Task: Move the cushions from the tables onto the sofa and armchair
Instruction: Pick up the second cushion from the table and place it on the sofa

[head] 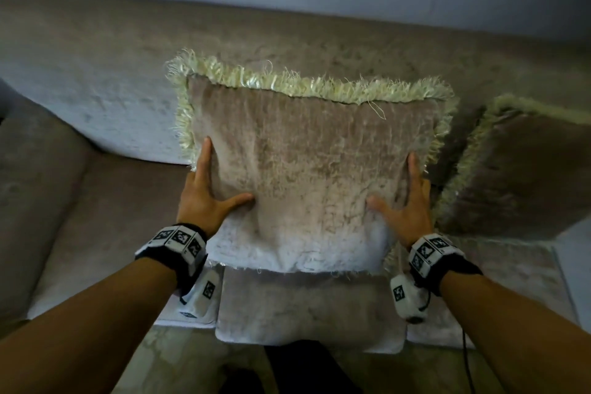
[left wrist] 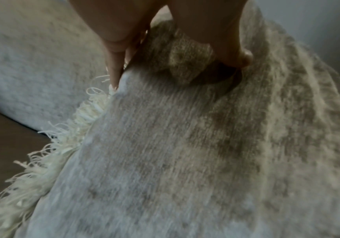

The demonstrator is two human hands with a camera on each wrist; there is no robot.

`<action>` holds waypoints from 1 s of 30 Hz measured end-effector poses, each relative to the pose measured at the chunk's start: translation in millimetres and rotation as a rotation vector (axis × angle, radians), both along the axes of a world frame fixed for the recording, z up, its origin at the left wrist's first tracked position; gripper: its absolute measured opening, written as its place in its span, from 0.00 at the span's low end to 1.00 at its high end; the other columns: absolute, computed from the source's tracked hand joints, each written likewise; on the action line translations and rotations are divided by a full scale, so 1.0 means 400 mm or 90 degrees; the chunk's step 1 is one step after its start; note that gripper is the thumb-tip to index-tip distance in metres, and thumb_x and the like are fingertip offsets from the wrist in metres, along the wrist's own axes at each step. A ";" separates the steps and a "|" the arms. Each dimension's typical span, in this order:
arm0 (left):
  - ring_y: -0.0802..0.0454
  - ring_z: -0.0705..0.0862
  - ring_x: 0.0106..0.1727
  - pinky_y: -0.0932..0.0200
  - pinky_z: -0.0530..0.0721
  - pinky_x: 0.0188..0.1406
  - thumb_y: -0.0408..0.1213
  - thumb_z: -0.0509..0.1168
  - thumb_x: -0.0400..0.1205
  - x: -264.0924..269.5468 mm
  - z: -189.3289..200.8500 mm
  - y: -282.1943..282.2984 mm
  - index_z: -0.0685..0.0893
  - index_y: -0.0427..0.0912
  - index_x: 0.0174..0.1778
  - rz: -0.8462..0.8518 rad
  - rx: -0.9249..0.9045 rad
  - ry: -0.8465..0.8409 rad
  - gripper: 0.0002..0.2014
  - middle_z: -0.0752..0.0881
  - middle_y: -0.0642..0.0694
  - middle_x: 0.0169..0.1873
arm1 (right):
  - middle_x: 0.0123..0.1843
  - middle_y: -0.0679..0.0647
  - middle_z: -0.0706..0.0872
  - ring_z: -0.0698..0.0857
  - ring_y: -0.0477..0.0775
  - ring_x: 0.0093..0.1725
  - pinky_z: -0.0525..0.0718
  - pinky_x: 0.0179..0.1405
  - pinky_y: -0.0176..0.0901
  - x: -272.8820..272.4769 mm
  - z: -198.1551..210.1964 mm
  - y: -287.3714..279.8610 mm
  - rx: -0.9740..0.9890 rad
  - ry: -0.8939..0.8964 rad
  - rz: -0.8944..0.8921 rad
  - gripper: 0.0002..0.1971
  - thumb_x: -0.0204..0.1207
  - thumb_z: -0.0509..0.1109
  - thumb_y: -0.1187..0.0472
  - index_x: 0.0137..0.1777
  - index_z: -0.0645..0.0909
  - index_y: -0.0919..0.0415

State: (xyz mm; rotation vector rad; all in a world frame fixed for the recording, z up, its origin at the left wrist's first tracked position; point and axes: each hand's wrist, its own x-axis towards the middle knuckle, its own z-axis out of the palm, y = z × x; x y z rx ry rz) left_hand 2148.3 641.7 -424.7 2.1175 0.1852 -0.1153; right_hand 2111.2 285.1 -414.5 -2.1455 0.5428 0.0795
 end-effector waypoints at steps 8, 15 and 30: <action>0.57 0.59 0.85 0.40 0.67 0.81 0.54 0.83 0.61 0.181 -0.238 -0.166 0.48 0.72 0.84 -0.008 -0.058 0.020 0.61 0.60 0.66 0.82 | 0.89 0.58 0.39 0.44 0.61 0.88 0.56 0.81 0.69 0.165 -0.221 -0.158 0.007 0.036 -0.036 0.57 0.68 0.83 0.49 0.78 0.40 0.20; 0.63 0.63 0.78 0.42 0.67 0.80 0.49 0.86 0.62 0.305 -0.310 -0.246 0.47 0.67 0.85 0.002 -0.017 0.023 0.64 0.63 0.76 0.68 | 0.88 0.64 0.44 0.53 0.66 0.87 0.61 0.79 0.65 0.253 -0.307 -0.209 -0.033 0.043 -0.039 0.59 0.67 0.82 0.46 0.85 0.39 0.35; 0.43 0.69 0.77 0.55 0.70 0.71 0.48 0.78 0.74 0.352 -0.299 -0.271 0.55 0.66 0.84 -0.039 0.137 0.106 0.48 0.61 0.42 0.80 | 0.82 0.67 0.57 0.67 0.71 0.77 0.79 0.68 0.67 0.323 -0.355 -0.172 -0.236 0.041 0.014 0.46 0.71 0.71 0.34 0.85 0.58 0.50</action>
